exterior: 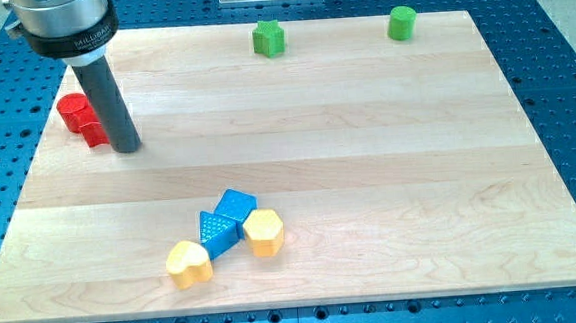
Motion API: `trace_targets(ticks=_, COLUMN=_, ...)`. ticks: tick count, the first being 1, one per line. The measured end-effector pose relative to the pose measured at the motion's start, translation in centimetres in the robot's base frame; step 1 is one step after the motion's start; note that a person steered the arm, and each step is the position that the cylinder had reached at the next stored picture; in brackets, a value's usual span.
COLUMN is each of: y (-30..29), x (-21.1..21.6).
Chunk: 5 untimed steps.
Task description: Place your hand at the center of the board
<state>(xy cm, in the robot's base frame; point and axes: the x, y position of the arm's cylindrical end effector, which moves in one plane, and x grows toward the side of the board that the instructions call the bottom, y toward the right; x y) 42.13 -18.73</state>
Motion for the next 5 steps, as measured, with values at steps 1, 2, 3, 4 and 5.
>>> trace_targets(ticks=1, y=2.5, x=0.3)
trace_targets(ticks=2, y=7.3, x=0.3)
trace_targets(ticks=3, y=8.3, x=-0.1)
trace_targets(ticks=4, y=8.4, x=-0.4)
trace_targets(ticks=5, y=8.5, x=-0.7)
